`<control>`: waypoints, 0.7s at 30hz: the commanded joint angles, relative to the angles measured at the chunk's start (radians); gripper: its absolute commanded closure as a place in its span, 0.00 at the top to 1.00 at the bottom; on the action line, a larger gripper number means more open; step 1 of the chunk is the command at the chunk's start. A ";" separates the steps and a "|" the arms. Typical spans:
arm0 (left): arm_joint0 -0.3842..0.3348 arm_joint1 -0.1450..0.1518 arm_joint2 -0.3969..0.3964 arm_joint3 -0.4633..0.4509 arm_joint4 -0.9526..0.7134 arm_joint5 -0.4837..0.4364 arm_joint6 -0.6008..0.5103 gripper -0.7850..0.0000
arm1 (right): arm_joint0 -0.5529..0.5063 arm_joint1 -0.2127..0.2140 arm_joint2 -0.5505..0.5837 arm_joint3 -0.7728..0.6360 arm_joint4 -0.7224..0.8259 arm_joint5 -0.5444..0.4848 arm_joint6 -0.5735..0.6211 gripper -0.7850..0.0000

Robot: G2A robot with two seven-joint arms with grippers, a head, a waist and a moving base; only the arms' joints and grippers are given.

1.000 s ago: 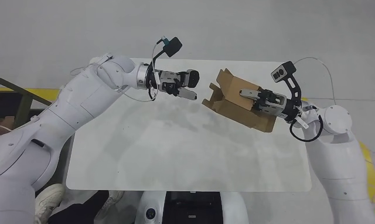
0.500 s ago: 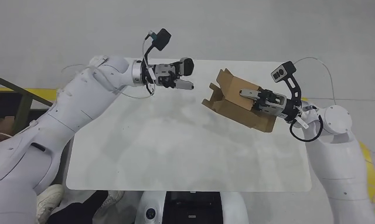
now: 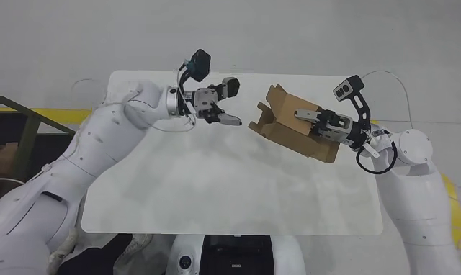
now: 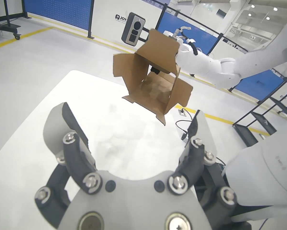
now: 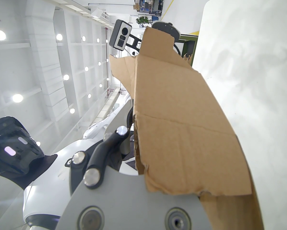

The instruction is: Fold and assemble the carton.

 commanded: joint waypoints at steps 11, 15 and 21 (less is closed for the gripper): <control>-0.004 0.015 0.146 0.009 0.494 0.000 0.489 1.00 | 0.000 0.000 0.000 0.000 0.000 0.000 0.000 0.00; -0.040 0.018 0.235 0.025 0.595 0.000 0.643 1.00 | 0.000 0.000 0.000 0.000 0.000 0.000 0.000 0.00; -0.101 0.012 0.371 0.045 0.679 0.000 0.829 1.00 | 0.000 0.000 0.000 0.000 0.000 0.000 0.000 0.00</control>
